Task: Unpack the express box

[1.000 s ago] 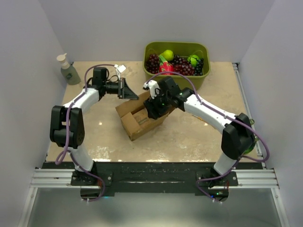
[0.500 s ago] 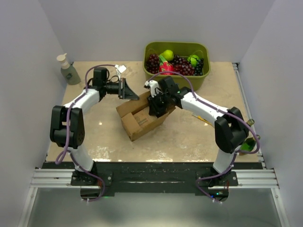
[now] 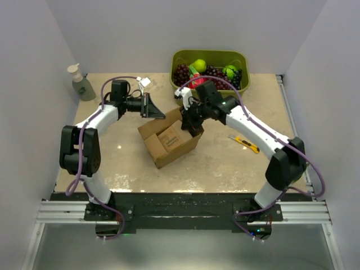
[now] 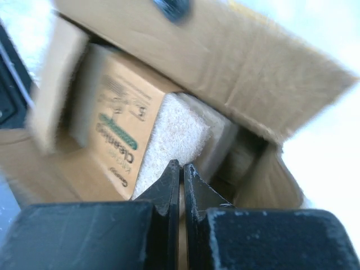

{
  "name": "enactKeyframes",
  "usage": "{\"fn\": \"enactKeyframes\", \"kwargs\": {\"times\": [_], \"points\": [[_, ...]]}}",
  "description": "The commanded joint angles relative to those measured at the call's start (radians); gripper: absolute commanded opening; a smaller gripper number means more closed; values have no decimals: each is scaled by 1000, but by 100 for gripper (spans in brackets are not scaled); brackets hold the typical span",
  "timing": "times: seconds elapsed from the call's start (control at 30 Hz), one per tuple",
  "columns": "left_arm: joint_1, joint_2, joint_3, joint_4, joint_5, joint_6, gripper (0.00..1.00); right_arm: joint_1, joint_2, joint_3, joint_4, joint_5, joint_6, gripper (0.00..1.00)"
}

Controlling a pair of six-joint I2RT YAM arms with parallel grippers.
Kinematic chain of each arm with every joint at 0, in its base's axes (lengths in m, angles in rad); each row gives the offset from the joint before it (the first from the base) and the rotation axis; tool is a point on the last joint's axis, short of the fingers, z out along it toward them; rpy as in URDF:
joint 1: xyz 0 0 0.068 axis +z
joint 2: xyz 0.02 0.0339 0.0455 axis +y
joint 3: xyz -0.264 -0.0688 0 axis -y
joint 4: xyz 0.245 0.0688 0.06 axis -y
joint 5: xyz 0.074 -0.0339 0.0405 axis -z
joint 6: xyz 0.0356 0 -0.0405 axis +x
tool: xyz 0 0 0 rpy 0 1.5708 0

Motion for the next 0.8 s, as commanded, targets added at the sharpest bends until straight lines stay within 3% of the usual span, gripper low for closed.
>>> {"fn": "enactKeyframes", "kwargs": {"times": [0.0,0.33,0.5,0.67,0.77], "points": [[-8,16,31,-54,4,39,0,-3,-148,91,-48,15,-88,0],[-3,18,53,-127,-45,94,0,-55,-254,195,-16,107,-93,0],[21,-4,47,-186,-88,142,0,-224,-234,342,-131,141,-62,0],[70,-65,45,-210,-66,180,0,-406,-308,225,-170,126,-38,0],[72,-110,60,-210,44,229,0,-474,-339,139,-193,135,-36,0]]}}
